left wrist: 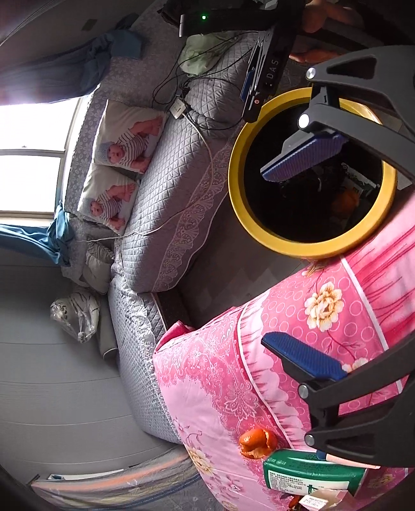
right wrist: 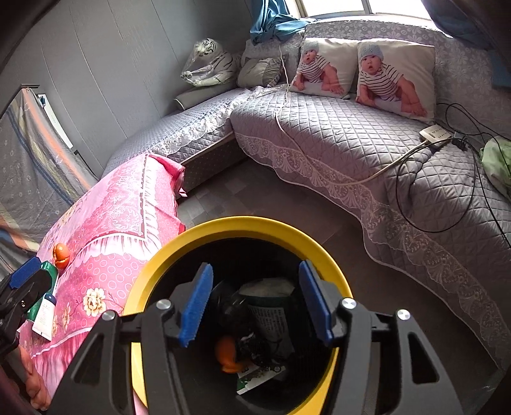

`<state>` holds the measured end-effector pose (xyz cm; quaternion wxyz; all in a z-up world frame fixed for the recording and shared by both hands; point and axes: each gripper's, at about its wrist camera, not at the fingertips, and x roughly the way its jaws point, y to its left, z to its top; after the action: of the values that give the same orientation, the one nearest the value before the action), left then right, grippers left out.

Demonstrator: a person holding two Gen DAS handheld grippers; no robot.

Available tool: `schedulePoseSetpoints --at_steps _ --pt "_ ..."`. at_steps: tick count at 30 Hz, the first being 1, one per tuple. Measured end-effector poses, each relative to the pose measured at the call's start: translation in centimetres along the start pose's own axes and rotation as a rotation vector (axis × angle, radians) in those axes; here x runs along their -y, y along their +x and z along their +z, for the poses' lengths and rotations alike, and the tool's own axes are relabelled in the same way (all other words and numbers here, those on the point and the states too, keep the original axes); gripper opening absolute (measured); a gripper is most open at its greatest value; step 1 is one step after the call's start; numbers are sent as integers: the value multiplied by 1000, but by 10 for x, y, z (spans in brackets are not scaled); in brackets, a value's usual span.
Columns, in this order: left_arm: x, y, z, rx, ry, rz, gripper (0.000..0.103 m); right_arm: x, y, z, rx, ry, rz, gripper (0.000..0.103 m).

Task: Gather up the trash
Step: 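Return to the bed and grasp the pink paper box with the right gripper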

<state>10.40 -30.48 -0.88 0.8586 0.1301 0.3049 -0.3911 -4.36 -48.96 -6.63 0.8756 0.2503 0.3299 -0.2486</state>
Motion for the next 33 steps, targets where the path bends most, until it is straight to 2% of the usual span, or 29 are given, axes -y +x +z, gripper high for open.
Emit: schedulePoseSetpoints --at_steps 4,6,8,12,16,18,21,23,27,33 --pt "-41 -27 -11 56 -43 78 95 -27 -7 3 20 -76 68 54" --pt "-71 -42 -22 64 -93 116 95 -49 -8 3 20 -126 133 54" --pt "-108 -61 -35 72 -149 200 95 -77 -7 0 3 -194 224 54" --pt "-181 -108 -72 89 -299 365 95 -152 0 -13 -46 -355 369 54" --pt "-235 -151 -114 97 -373 552 95 -241 -1 -38 -106 -557 552 54" --pt "-255 -167 -134 91 -411 622 95 -286 -8 -53 -112 -685 629 54" --pt "-281 -189 -159 93 -500 648 95 -347 -21 -78 -86 -921 713 64" --pt "-293 -201 -176 99 -561 642 95 -383 -27 -88 -90 -1052 754 65" --pt "-306 -213 -197 100 -609 634 95 -456 -25 -96 -176 -1334 774 74" --pt "-319 -219 -215 117 -663 591 95 -541 5 -118 -326 -1657 556 75"
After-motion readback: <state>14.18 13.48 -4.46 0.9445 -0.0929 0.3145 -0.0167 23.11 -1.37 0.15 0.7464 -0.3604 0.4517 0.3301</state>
